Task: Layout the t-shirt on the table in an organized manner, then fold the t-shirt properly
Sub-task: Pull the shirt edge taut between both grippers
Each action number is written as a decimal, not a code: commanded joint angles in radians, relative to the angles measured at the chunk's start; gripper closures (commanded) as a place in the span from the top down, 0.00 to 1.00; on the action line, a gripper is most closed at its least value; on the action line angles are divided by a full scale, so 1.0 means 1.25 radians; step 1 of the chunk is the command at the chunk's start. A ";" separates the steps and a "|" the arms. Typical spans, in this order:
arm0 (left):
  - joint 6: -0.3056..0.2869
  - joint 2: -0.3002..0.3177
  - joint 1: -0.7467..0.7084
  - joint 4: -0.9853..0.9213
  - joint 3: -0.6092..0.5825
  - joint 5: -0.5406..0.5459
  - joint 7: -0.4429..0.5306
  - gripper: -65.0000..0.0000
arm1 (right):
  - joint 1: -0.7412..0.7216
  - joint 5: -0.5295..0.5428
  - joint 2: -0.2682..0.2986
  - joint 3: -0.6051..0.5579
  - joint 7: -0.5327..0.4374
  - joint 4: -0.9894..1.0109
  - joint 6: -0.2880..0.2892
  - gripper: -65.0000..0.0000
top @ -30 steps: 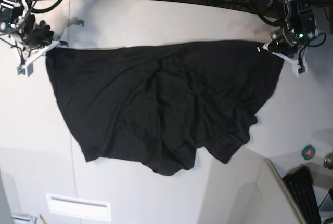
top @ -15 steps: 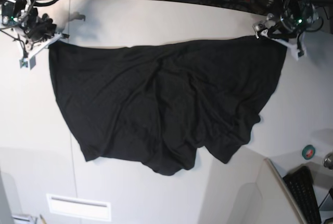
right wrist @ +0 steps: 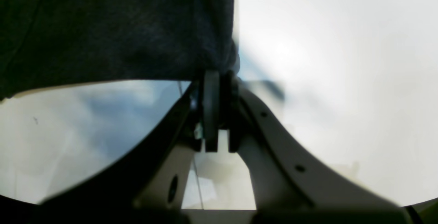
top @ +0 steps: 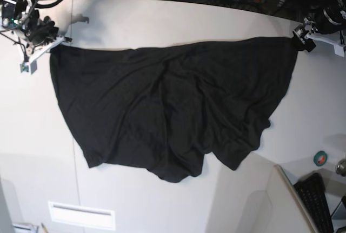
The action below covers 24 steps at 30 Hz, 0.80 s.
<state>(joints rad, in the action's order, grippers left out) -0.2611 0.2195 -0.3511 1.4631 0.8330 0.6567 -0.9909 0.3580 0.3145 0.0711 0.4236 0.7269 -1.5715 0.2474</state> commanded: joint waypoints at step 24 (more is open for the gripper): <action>-0.003 0.003 0.105 -0.143 -0.110 -0.072 0.092 0.92 | -0.003 0.006 0.009 0.008 -0.011 -0.016 0.005 0.00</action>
<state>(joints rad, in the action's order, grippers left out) -0.2630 0.2184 -0.2203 1.2865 0.6971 0.5579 -0.8581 0.3580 0.3141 0.0711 0.4282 0.7265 -1.5715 0.2474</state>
